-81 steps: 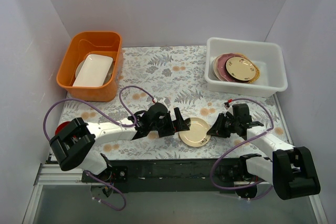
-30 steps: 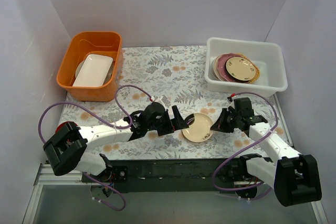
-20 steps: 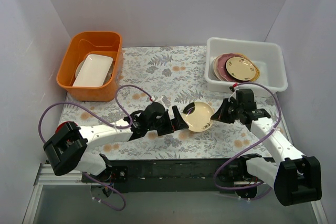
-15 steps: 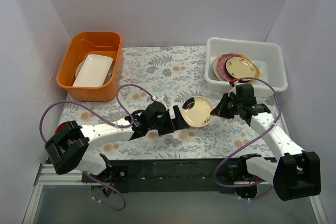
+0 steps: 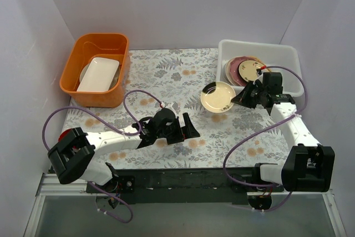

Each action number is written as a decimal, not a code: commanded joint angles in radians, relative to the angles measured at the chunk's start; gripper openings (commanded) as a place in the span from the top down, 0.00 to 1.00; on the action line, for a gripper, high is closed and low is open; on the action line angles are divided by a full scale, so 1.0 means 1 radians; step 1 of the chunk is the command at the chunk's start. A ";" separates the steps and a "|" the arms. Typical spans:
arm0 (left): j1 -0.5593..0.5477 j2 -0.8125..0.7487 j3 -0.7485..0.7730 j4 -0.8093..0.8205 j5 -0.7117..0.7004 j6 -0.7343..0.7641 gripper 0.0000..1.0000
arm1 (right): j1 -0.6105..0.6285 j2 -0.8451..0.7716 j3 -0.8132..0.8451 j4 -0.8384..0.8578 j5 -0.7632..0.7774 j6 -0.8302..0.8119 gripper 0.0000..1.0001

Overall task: Place the plates into the plastic bin on the countertop
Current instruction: Place the plate in the plastic bin.

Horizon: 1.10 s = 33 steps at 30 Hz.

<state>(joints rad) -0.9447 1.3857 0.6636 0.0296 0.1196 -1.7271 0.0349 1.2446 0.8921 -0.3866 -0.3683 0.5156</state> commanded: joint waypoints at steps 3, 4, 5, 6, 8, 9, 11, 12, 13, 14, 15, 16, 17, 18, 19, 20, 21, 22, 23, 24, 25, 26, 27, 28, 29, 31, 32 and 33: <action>0.003 -0.013 0.008 0.009 0.005 0.008 0.02 | -0.095 0.035 0.087 0.040 -0.093 -0.023 0.99; 0.003 -0.007 0.011 0.009 0.006 0.009 0.02 | -0.118 0.038 0.094 0.046 -0.112 -0.022 0.99; 0.003 0.002 0.017 0.010 0.006 0.012 0.02 | -0.128 0.045 0.100 0.051 -0.119 -0.020 0.99; 0.003 0.007 0.027 0.000 0.006 0.015 0.02 | -0.138 0.059 0.110 0.052 -0.127 -0.019 0.99; 0.003 0.010 0.042 -0.007 0.008 0.021 0.02 | -0.171 0.075 0.134 0.052 -0.150 -0.019 0.99; 0.003 0.015 0.041 0.000 0.009 0.021 0.02 | -0.182 0.087 0.140 0.057 -0.155 -0.019 0.99; 0.003 0.021 0.044 0.000 0.009 0.021 0.02 | -0.214 0.095 0.152 0.069 -0.173 -0.006 0.99; 0.003 0.027 0.045 -0.006 0.011 0.021 0.02 | -0.223 0.105 0.154 0.080 -0.178 -0.002 0.99; 0.003 0.030 0.048 -0.008 0.014 0.023 0.02 | -0.243 0.113 0.157 0.101 -0.191 0.012 0.99; 0.003 0.032 0.053 -0.014 0.015 0.024 0.02 | -0.253 0.122 0.171 0.106 -0.199 0.015 0.99; 0.003 0.032 0.054 -0.017 0.012 0.027 0.02 | -0.262 0.145 0.185 0.106 -0.202 0.017 0.99; 0.003 0.032 0.056 -0.019 0.012 0.027 0.02 | -0.279 0.159 0.195 0.106 -0.208 0.020 0.99; 0.003 0.032 0.054 -0.017 0.008 0.027 0.02 | -0.286 0.171 0.223 0.109 -0.218 0.026 0.99; 0.003 0.033 0.056 -0.017 0.008 0.029 0.02 | -0.294 0.194 0.238 0.109 -0.224 0.027 0.99; 0.003 0.039 0.054 -0.016 0.009 0.029 0.02 | -0.308 0.206 0.254 0.107 -0.225 0.029 0.99; 0.003 0.044 0.059 -0.016 0.011 0.029 0.02 | -0.314 0.217 0.271 0.109 -0.227 0.032 0.99; 0.003 0.049 0.057 -0.016 0.012 0.029 0.02 | -0.320 0.239 0.295 0.110 -0.227 0.037 0.99; 0.003 0.053 0.060 -0.014 0.014 0.029 0.02 | -0.332 0.249 0.312 0.114 -0.230 0.038 0.99; 0.003 0.061 0.063 -0.014 0.017 0.031 0.02 | -0.337 0.262 0.326 0.114 -0.228 0.046 0.99; 0.003 0.065 0.068 -0.016 0.018 0.032 0.02 | -0.342 0.286 0.353 0.112 -0.231 0.049 0.99; 0.003 0.068 0.071 -0.016 0.023 0.034 0.02 | -0.351 0.297 0.364 0.114 -0.238 0.052 0.99; 0.003 0.073 0.071 -0.016 0.023 0.034 0.02 | -0.355 0.306 0.376 0.114 -0.238 0.052 0.99; 0.003 0.076 0.071 -0.014 0.028 0.032 0.02 | -0.359 0.325 0.393 0.115 -0.236 0.057 0.99; 0.003 0.076 0.071 -0.014 0.029 0.031 0.02 | -0.368 0.334 0.401 0.118 -0.236 0.060 0.99; 0.003 0.078 0.068 -0.011 0.032 0.029 0.02 | -0.371 0.343 0.409 0.118 -0.238 0.063 0.99; 0.003 0.075 0.059 -0.010 0.034 0.023 0.02 | -0.382 0.365 0.416 0.127 -0.238 0.072 0.99; 0.003 0.072 0.059 -0.004 0.034 0.021 0.02 | -0.386 0.371 0.416 0.132 -0.242 0.077 0.99; 0.003 0.067 0.056 -0.003 0.034 0.020 0.02 | -0.395 0.383 0.419 0.134 -0.247 0.081 0.99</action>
<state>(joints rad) -0.9447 1.4673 0.7025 0.0216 0.1425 -1.7130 -0.3355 1.6024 1.2610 -0.3061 -0.5713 0.5667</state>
